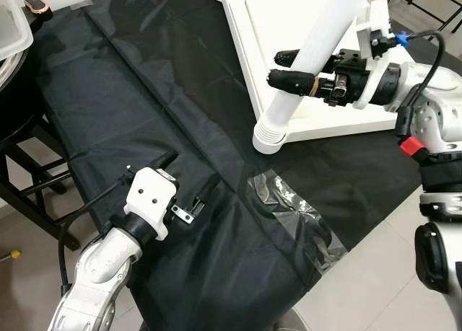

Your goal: Building children table

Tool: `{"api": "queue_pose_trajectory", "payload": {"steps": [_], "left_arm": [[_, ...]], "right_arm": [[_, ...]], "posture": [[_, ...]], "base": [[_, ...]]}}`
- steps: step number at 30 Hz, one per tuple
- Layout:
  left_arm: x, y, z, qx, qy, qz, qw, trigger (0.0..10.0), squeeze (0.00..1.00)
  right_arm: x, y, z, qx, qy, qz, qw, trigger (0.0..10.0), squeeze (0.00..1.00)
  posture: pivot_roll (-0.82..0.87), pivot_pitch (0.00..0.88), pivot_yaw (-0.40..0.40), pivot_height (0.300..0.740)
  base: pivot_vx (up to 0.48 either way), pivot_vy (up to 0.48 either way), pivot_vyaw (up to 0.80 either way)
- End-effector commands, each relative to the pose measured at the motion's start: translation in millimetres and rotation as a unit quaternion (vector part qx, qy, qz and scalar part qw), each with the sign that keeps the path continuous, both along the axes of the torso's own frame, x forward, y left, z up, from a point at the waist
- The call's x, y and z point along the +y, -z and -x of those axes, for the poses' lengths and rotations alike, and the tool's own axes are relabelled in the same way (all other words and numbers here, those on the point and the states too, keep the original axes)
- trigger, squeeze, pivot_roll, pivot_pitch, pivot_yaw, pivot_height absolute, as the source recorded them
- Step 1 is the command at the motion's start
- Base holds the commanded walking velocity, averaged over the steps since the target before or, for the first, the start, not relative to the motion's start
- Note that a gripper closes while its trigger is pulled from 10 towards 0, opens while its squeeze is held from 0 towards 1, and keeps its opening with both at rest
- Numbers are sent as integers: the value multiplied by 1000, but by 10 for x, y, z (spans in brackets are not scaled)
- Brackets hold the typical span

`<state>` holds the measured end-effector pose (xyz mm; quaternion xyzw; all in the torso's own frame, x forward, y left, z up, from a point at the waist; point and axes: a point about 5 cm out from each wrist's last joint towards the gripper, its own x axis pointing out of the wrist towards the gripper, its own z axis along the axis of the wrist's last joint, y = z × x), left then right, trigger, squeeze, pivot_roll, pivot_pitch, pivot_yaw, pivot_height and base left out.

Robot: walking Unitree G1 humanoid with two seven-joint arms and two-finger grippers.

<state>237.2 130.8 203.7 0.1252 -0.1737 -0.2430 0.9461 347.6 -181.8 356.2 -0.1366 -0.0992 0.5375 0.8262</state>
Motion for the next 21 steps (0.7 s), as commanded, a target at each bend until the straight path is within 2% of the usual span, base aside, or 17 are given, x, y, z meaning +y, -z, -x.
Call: {"api": "queue_pose_trajectory", "payload": {"steps": [1, 16, 21], "left_arm": [[-20, 52, 15, 6, 1, -1, 1000, 10000, 0], [-32, 62, 8, 5, 4, -2, 1000, 10000, 0], [-34, 62, -2, 4, 5, -3, 1000, 10000, 0]], "right_arm": [[-28, 129, -42, 33, 16, 23, 999, 10000, 0], [-29, 73, -52, 26, 31, 37, 999, 10000, 0], [0, 78, -129, 18, 75, 49, 996, 10000, 0]], "posture": [[30, 373, -28, 740], [24, 369, -28, 740], [22, 361, -26, 740]], "base": [[0, 0, 0], [0, 0, 0], [0, 0, 0]]}}
